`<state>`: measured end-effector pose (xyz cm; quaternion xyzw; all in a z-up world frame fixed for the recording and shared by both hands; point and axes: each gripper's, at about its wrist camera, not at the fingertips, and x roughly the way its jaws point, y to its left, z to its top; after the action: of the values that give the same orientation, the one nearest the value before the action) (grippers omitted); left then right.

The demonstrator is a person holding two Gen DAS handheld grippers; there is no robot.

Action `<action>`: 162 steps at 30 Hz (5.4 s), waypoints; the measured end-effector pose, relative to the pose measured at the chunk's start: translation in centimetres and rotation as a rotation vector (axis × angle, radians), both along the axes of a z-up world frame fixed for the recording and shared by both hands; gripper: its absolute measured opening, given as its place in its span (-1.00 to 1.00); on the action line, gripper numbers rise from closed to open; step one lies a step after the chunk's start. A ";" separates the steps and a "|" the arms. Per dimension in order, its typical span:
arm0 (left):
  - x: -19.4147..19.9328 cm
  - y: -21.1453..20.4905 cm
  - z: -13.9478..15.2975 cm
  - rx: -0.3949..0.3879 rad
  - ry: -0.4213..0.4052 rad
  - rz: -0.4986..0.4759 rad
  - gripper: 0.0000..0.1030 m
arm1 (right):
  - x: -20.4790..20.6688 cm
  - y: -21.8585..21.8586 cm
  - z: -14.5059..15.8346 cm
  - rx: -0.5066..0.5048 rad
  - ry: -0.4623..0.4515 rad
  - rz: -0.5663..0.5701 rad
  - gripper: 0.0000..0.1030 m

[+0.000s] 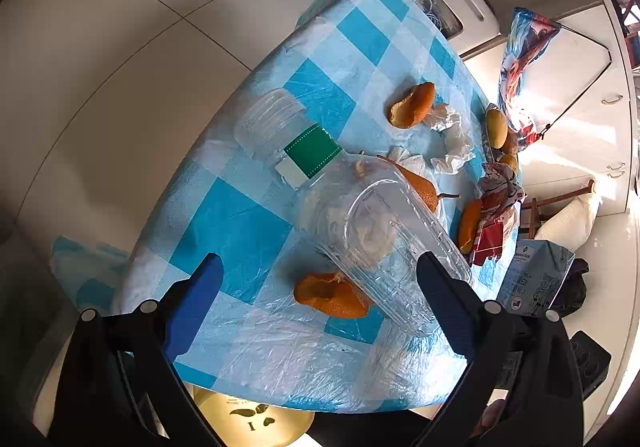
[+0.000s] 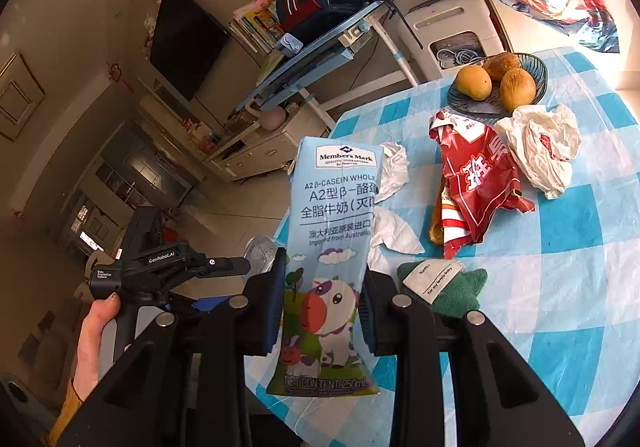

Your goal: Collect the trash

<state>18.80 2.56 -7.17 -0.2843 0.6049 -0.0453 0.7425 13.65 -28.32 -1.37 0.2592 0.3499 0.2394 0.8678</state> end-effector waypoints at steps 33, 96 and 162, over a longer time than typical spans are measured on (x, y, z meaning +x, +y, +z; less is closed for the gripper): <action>-4.3 0.4 4.9 -0.003 -0.239 0.064 0.12 | -4.0 -0.8 3.0 0.009 -0.103 0.032 -0.37; -22.0 2.9 9.3 0.418 -0.689 -0.072 0.86 | -18.1 10.9 -2.5 -0.540 -0.165 -0.165 0.73; -23.3 0.9 9.4 0.579 -0.750 -0.159 0.86 | -18.7 9.3 -1.8 -0.534 -0.177 -0.223 0.75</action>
<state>-4.53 3.49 2.25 0.0171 0.3031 -0.0310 0.9523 -5.09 -18.99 -3.20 0.0370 0.2930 0.0638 0.9533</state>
